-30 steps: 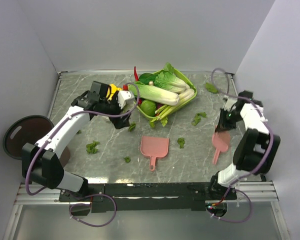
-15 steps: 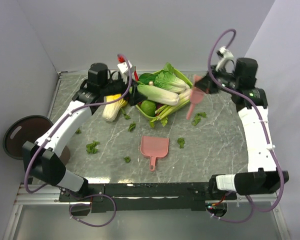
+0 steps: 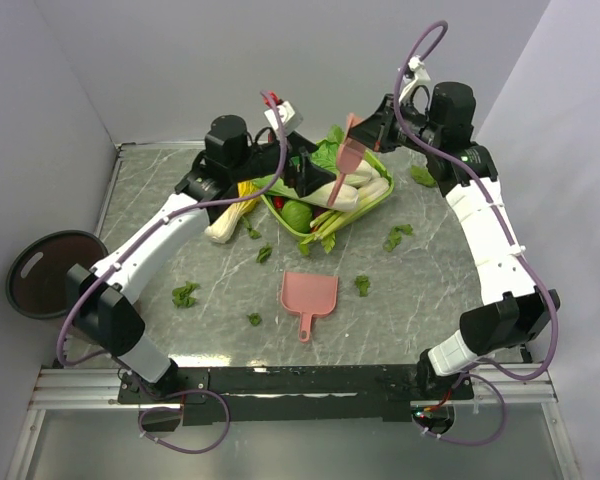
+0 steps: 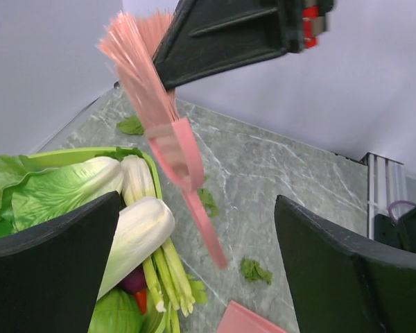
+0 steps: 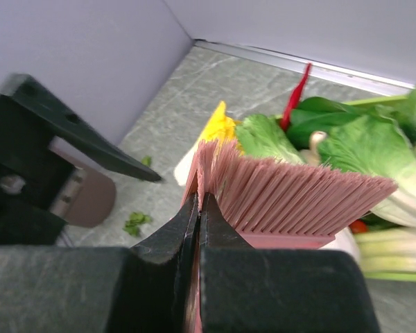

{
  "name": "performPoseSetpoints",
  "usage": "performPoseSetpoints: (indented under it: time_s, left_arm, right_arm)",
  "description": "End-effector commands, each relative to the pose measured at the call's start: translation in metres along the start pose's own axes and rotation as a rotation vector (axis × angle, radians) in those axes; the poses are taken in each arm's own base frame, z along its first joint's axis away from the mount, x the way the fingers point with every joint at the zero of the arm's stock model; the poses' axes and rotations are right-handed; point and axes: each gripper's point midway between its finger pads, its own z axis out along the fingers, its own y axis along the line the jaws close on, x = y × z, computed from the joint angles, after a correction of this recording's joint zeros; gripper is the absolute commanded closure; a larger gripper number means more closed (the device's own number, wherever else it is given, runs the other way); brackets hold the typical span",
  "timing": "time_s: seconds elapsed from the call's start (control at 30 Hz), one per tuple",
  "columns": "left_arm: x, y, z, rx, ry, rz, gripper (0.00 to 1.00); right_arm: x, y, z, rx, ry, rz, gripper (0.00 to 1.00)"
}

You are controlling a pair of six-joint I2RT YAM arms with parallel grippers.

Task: Sweep away the paper scraps from the table

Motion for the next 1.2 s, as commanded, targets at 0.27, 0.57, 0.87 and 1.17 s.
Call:
performPoseSetpoints:
  time_s: [0.27, 0.57, 0.87, 1.17]
  left_arm:
    - [-0.014, 0.009, 0.024, -0.050, -0.055, 0.009, 0.36]
    - [-0.001, 0.004, 0.008, -0.041, 0.004, 0.103, 0.99]
    - [0.061, -0.011, -0.048, 0.193, 0.301, 0.241, 0.99]
    - [0.053, 0.012, -0.073, 0.190, 0.349, 0.261, 0.99]
  right_arm:
    - [-0.013, 0.039, -0.005, -0.101, -0.067, 0.039, 1.00]
    - [-0.014, 0.042, -0.025, -0.155, -0.058, -0.028, 0.31]
    - [0.028, 0.012, -0.069, -0.295, 0.082, -0.430, 0.12]
    - [0.110, 0.001, -0.043, -0.353, 0.240, -0.577, 0.11]
